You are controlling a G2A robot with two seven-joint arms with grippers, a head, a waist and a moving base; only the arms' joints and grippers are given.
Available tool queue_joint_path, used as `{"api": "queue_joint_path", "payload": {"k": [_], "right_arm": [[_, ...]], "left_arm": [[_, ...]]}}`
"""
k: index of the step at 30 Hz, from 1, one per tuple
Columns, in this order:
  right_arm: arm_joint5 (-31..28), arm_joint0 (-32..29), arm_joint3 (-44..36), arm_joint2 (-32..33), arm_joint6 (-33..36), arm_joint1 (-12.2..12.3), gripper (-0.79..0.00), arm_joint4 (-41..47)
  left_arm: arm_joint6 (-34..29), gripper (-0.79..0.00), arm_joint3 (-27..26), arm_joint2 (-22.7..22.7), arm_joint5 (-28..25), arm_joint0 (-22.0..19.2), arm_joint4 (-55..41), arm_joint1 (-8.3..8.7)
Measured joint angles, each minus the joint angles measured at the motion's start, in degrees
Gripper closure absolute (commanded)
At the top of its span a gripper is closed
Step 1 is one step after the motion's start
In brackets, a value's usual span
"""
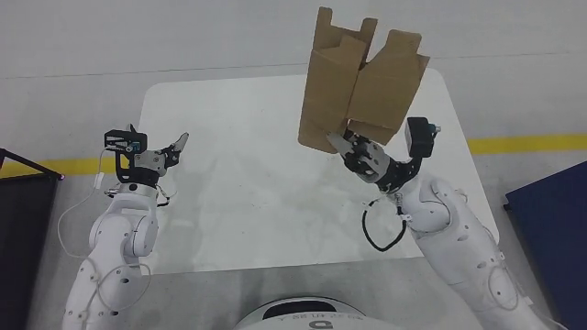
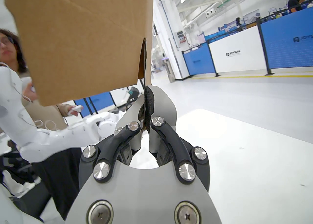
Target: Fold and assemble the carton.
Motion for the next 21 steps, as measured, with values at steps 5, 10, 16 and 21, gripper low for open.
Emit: {"api": "queue_joint_path", "payload": {"k": [5, 10, 16, 21], "right_arm": [[0.17, 0.86, 0.88, -1.38, 0.95, -0.40, 0.000, 2.48], [3.32, 1.31, 0.22, -0.46, 3.05, -0.41, 0.000, -4.59], [12.85, -0.56, 0.18, 0.06, 4.61, -0.28, 0.000, -23.39], [18.84, -1.28, 0.76, 0.85, 5.87, 0.00, 0.000, -35.17]], "left_arm": [[0.00, -0.785, 0.00, 0.00, 0.00, 0.00, 0.00, 0.00], [0.00, -0.785, 0.00, 0.00, 0.00, 0.00, 0.00, 0.00], [0.00, -0.785, 0.00, 0.00, 0.00, 0.00, 0.00, 0.00], [0.00, -0.785, 0.00, 0.00, 0.00, 0.00, 0.00, 0.00]]}}
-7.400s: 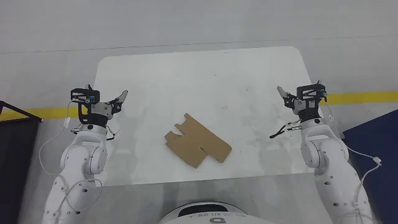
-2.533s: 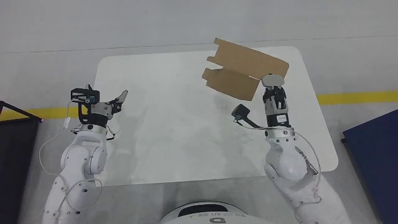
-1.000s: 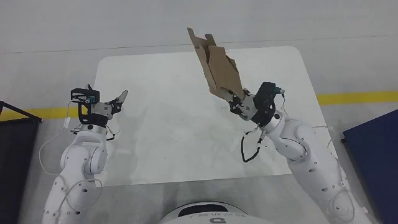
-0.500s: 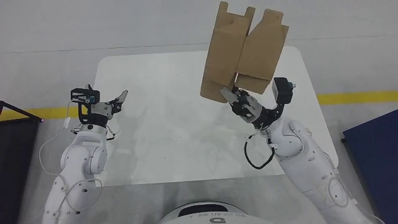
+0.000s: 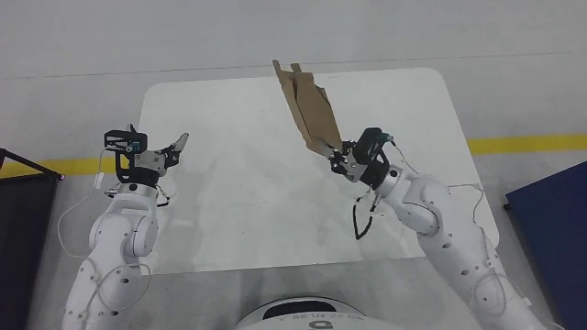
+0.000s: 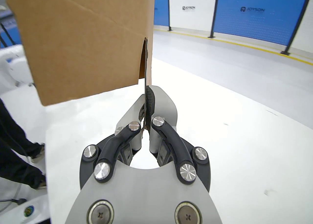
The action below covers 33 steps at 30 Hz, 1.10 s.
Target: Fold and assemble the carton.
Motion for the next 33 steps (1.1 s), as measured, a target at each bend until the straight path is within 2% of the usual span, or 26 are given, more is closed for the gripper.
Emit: {"api": "queue_joint_path", "payload": {"k": [6, 9, 13, 15, 19, 23, 26, 30, 33], "right_arm": [[3.58, -1.15, -1.28, 1.56, 0.20, 0.34, 0.000, -6.85], [5.38, -1.25, -2.04, 2.43, 3.62, 0.60, 0.000, -11.65], [5.30, -1.24, -2.04, 2.41, 3.26, 0.60, 0.000, -11.23], [5.29, -1.24, -2.04, 2.41, 3.25, 0.60, 0.000, -11.20], [6.19, -1.38, -2.00, 2.61, 3.89, 0.67, 0.000, -12.58], [10.31, -2.71, -3.46, 2.63, 5.54, 0.91, 0.000, -21.41], [11.69, -3.56, -5.33, 1.91, 5.53, 1.09, 0.000, -28.06], [10.47, -4.30, -6.85, 0.38, 4.34, 1.33, 0.000, -35.36], [10.09, -4.34, -6.91, -0.04, 4.26, 1.37, 0.000, -37.48]], "left_arm": [[0.00, -0.785, 0.00, 0.00, 0.00, 0.00, 0.00, 0.00], [0.09, -0.785, -0.01, -0.09, 0.25, -0.10, -0.26, -0.05], [-0.46, -0.785, -0.14, -0.83, 3.14, -1.31, -4.56, -0.46], [-2.25, -0.785, -0.27, -1.39, 2.46, -2.06, -6.84, -0.51], [-8.02, -0.785, -0.89, -1.77, -3.55, -2.73, -13.24, -0.43], [-17.20, -0.785, -1.79, -2.20, -11.64, -3.82, -24.59, -0.27], [-21.58, -0.785, -3.19, -2.30, -14.40, -4.58, -30.13, -0.11], [-22.38, -0.785, -4.72, -1.23, -17.35, -5.14, -29.48, 0.00], [-22.16, -0.785, -5.94, -0.33, -20.12, -5.78, -29.44, 0.09]]}}
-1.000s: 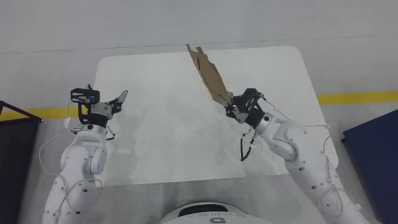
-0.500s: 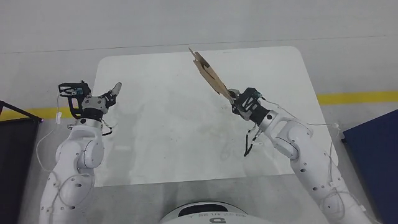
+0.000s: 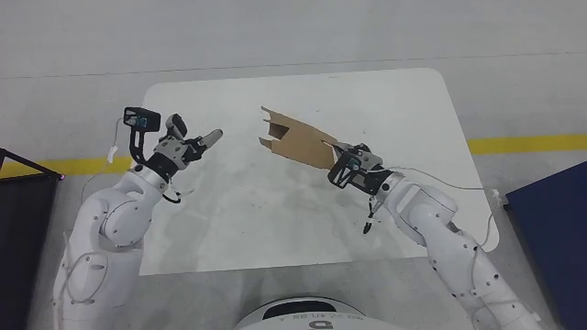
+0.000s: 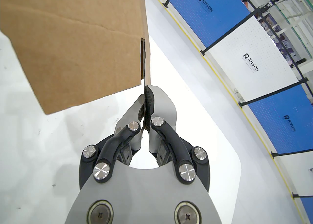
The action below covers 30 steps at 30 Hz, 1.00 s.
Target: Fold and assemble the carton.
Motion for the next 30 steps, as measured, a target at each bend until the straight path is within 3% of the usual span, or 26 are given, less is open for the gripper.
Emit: {"api": "queue_joint_path", "payload": {"k": [12, 21, 30], "right_arm": [[-0.21, 1.81, 1.62, -0.91, -0.95, -0.40, 0.000, -0.09], [-1.99, 2.54, 3.84, -0.57, -2.43, -0.47, 0.000, 1.51], [-5.66, 3.33, 3.93, -2.26, -2.81, -0.53, 0.000, 0.51]], "left_arm": [[3.42, -0.785, -3.68, 0.59, -11.29, 1.10, -2.56, 0.49], [19.27, -0.785, -4.72, -0.79, -34.92, 4.18, 9.30, 1.25], [32.22, -0.785, -5.60, 2.52, -34.59, 1.53, 33.22, 1.21]]}}
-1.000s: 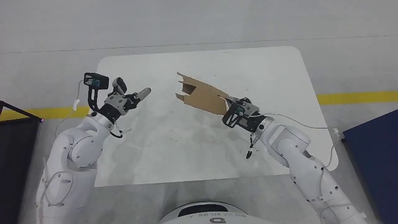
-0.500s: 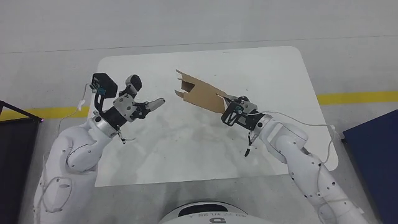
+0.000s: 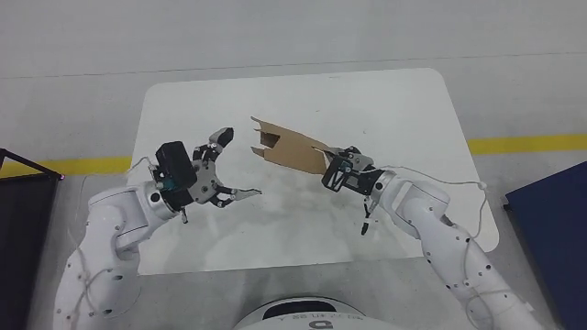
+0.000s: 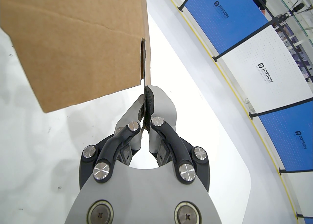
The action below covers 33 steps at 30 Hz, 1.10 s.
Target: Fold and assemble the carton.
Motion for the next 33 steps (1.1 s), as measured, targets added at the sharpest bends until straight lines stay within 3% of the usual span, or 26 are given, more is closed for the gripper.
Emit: {"api": "queue_joint_path", "payload": {"k": [5, 11, 14, 15, 16, 23, 29, 31, 32, 33], "right_arm": [[-1.91, 0.34, 0.09, -0.53, -1.02, -0.01, 0.000, 0.52], [-2.92, -0.05, 0.43, -0.12, -1.46, 0.09, 0.000, 1.69], [-3.08, -0.25, 0.68, 0.31, -1.41, 0.14, 0.000, 2.41], [-3.16, -0.27, 0.76, 0.39, -1.37, 0.14, 0.000, 2.64], [-3.23, -0.25, 0.86, 0.45, -1.31, 0.14, 0.000, 2.87], [-3.76, 0.89, 1.86, -0.01, -0.20, -0.05, 0.000, 4.43], [-3.60, 2.32, 2.73, -0.83, 1.33, -0.35, 0.000, 5.47], [-3.36, 2.67, 2.85, -1.05, 1.92, -0.42, 0.000, 5.43], [-3.06, 2.87, 2.86, -1.17, 2.43, -0.47, -0.117, 5.18], [-2.74, 2.99, 2.84, -1.25, 2.84, -0.50, -0.332, 4.96]], "left_arm": [[8.25, -0.760, 2.63, 3.52, 2.34, -1.99, 13.59, 0.39], [14.67, -0.680, 5.39, 5.48, 4.03, -3.26, 21.55, 1.03], [16.79, -0.582, 5.87, 5.88, 3.85, -3.42, 24.34, 1.46], [17.35, -0.517, 5.87, 5.98, 3.82, -3.48, 25.33, 1.61], [17.98, -0.403, 5.84, 6.06, 3.81, -3.56, 26.44, 1.77], [23.05, -0.243, 6.68, 5.48, 6.17, -4.24, 34.54, 3.08], [25.23, -0.120, 8.04, 5.90, 7.21, -4.38, 36.08, 3.75], [25.54, -0.028, 8.28, 6.15, 7.21, -4.42, 35.99, 3.90], [25.65, 0.000, 8.43, 6.28, 7.16, -4.48, 35.85, 3.99], [25.68, 0.000, 8.56, 6.34, 7.14, -4.55, 35.75, 4.06]]}}
